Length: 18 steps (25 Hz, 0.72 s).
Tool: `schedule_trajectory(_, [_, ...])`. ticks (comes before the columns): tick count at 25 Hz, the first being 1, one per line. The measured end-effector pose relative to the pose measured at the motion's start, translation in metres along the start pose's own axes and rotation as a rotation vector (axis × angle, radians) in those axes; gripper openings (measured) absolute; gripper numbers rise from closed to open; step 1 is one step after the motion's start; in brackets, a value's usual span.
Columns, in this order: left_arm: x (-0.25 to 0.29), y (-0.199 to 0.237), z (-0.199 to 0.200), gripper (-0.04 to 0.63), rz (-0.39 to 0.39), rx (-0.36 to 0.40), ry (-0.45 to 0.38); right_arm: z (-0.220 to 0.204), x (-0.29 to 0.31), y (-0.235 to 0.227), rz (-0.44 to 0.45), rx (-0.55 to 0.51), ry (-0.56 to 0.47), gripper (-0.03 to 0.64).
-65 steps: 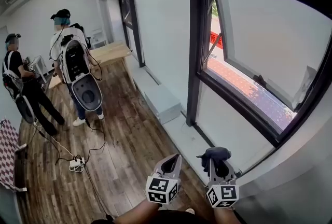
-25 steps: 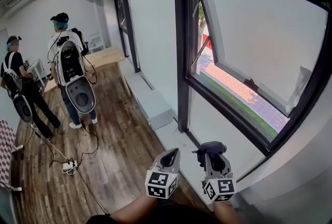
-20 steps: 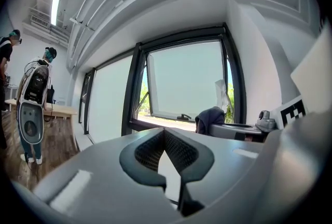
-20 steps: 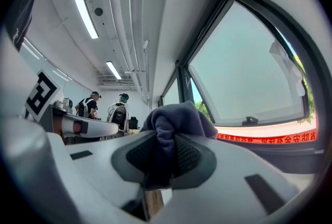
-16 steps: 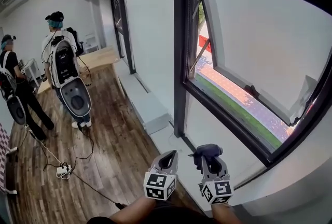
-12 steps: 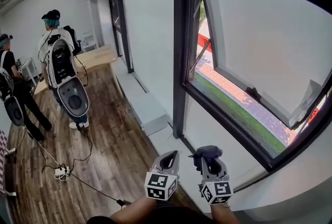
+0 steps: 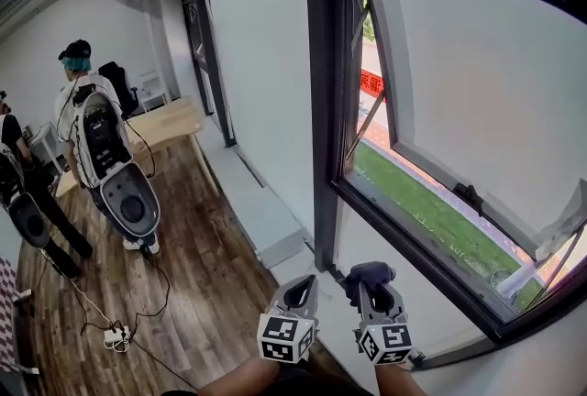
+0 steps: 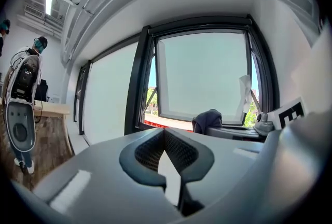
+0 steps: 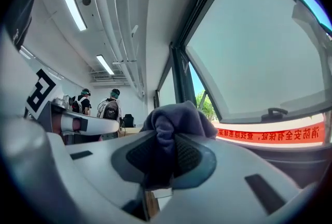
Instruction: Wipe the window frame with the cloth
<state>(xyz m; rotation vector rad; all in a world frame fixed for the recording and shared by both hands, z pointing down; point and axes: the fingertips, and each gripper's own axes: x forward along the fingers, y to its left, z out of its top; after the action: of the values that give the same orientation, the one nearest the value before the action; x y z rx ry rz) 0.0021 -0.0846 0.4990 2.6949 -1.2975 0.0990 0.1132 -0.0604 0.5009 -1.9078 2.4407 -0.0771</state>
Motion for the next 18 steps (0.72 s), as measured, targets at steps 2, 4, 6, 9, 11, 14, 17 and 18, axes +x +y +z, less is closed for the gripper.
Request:
schedule_trajectory(2, [0.013, 0.020, 0.003, 0.009, 0.005, -0.010, 0.008, 0.000, 0.024, 0.001, 0.004, 0.006, 0.006, 0.072])
schedule_trajectory(4, [0.025, 0.039, 0.002, 0.009, 0.006, -0.022, 0.018, -0.002, 0.045, 0.005, 0.022, 0.005, 0.015, 0.072])
schedule_trajectory(6, [0.039, 0.056, 0.002, 0.009, 0.003, -0.034, 0.027, -0.004, 0.065, 0.008, 0.030, -0.001, 0.023, 0.072])
schedule_trajectory(9, [0.058, 0.081, 0.007, 0.009, -0.007, -0.047, 0.027, -0.005, 0.096, 0.011, 0.030, -0.012, 0.033, 0.072])
schedule_trajectory(11, [0.072, 0.098, 0.012, 0.009, -0.010, -0.052, 0.020, -0.002, 0.116, 0.010, 0.025, -0.018, 0.032, 0.072])
schedule_trajectory(14, [0.093, 0.119, 0.018, 0.009, -0.017, -0.059, 0.018, 0.003, 0.144, 0.003, 0.001, -0.025, 0.023, 0.072])
schedule_trajectory(17, [0.109, 0.133, 0.020, 0.009, -0.026, -0.062, 0.020, 0.004, 0.160, -0.004, -0.026, -0.036, 0.020, 0.072])
schedule_trajectory(18, [0.114, 0.136, 0.021, 0.009, -0.028, -0.063, 0.021, 0.004, 0.165, -0.005, -0.028, -0.038, 0.022, 0.072])
